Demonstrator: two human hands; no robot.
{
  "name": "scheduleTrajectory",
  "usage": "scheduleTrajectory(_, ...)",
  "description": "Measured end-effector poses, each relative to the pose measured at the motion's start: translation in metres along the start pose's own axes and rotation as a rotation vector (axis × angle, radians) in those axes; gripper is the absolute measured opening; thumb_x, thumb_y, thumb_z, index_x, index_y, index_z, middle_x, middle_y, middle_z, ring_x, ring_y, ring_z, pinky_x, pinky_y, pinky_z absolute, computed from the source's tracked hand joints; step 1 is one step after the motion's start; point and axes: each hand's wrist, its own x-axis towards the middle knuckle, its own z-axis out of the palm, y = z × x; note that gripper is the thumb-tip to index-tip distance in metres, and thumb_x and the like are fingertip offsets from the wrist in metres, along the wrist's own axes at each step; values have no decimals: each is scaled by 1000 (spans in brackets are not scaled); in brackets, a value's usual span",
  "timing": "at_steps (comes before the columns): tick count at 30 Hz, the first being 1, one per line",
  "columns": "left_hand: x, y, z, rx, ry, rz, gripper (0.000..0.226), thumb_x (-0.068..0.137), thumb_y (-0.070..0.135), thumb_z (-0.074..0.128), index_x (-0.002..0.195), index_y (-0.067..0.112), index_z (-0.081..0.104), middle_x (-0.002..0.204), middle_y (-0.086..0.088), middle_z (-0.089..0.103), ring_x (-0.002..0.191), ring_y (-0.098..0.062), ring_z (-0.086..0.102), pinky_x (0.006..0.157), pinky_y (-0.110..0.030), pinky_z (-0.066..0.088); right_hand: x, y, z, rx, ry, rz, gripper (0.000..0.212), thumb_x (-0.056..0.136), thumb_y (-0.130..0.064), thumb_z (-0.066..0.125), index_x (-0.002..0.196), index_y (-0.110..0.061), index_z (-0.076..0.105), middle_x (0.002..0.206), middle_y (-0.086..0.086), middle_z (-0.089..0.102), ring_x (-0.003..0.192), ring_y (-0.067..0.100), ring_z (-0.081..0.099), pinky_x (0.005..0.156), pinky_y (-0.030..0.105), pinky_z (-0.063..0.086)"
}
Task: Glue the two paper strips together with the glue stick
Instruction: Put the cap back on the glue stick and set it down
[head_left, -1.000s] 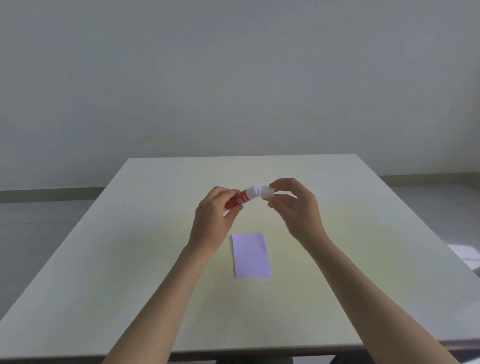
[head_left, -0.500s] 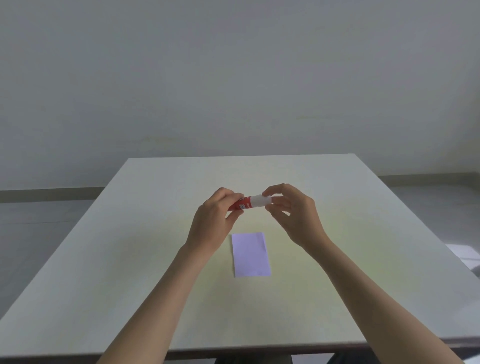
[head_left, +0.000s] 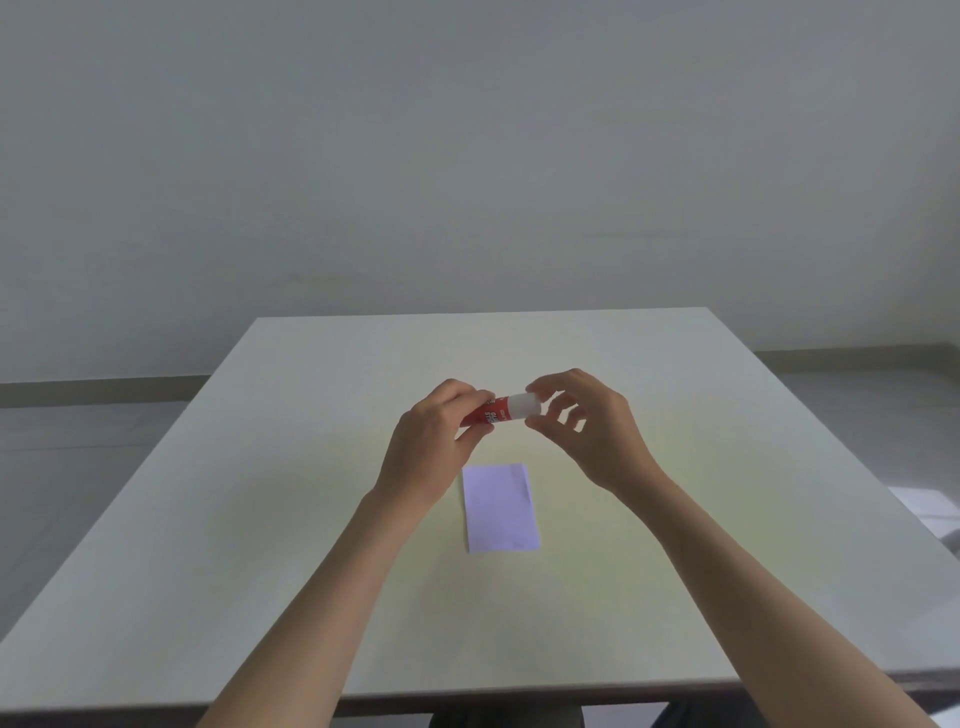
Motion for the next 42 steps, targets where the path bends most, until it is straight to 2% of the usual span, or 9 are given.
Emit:
scheduleTrajectory(2, 0, 1, 0, -5, -5, 0, 29, 79, 11, 72, 108, 12, 68, 99, 0, 65, 79, -14, 65, 73, -36, 56, 1, 0, 1, -57, 29, 23, 12, 80, -19, 71, 90, -13, 67, 83, -4, 62, 65, 11, 57, 59, 11, 42)
scheduleTrajectory(6, -1, 2, 1, -14, -7, -9, 30, 78, 12, 73, 107, 14, 68, 98, 2, 66, 75, -9, 59, 71, -34, 55, 3, 0, 0, -179, 43, 127, 30, 81, -42, 64, 82, -12, 68, 81, 1, 64, 68, 22, 58, 65, 36, 49)
scheduleTrajectory(12, 0, 1, -1, -33, -19, -38, 27, 77, 14, 74, 103, 17, 69, 96, 4, 67, 72, -9, 57, 70, -28, 51, 3, -4, 3, -52, -29, 129, 18, 80, -31, 69, 81, -16, 60, 76, -5, 62, 61, 14, 54, 53, 9, 40)
scheduleTrajectory(16, -1, 1, -1, -37, -28, -44, 26, 76, 17, 74, 101, 19, 69, 95, 4, 67, 79, -16, 63, 69, -30, 51, 9, -5, 9, -147, 19, 211, 52, 83, -48, 60, 65, 1, 59, 63, 19, 62, 53, 20, 42, 54, 29, 33)
scheduleTrajectory(21, -1, -2, -4, -69, -15, -70, 24, 76, 17, 75, 99, 20, 70, 92, 4, 67, 78, -15, 62, 69, -27, 50, 9, -12, 7, -14, -72, 123, 21, 78, -34, 71, 93, -23, 62, 78, -7, 62, 53, 10, 50, 53, 14, 40)
scheduleTrajectory(26, -1, -3, -4, -108, -23, -91, 27, 74, 14, 76, 100, 15, 70, 92, 1, 68, 81, -18, 64, 73, -29, 50, 14, -16, 13, -14, 16, 229, 31, 76, -36, 72, 75, -6, 63, 69, 12, 69, 58, 25, 59, 54, 34, 46)
scheduleTrajectory(30, -4, -12, -2, -248, -7, -241, 22, 72, 11, 78, 92, 12, 67, 91, 0, 69, 80, -16, 68, 75, -27, 53, 14, -17, 12, 20, -28, 260, 30, 84, -49, 58, 85, -19, 65, 59, -1, 65, 43, 3, 50, 49, 19, 39)
scheduleTrajectory(37, -9, -55, -8, -420, 188, -535, 19, 80, 11, 69, 84, 16, 51, 68, 7, 68, 64, 8, 65, 54, -3, 41, 0, -5, 9, 106, -77, 341, 18, 89, -28, 58, 102, -16, 65, 70, 4, 67, 54, 9, 57, 52, 12, 43)
scheduleTrajectory(42, -14, -87, -9, -401, 202, -612, 18, 84, 12, 66, 92, 11, 50, 77, 0, 67, 71, -9, 65, 56, -4, 40, -11, -1, 9, 76, -76, 364, 18, 89, -21, 59, 104, -14, 65, 71, 6, 68, 59, 7, 57, 69, 30, 47)
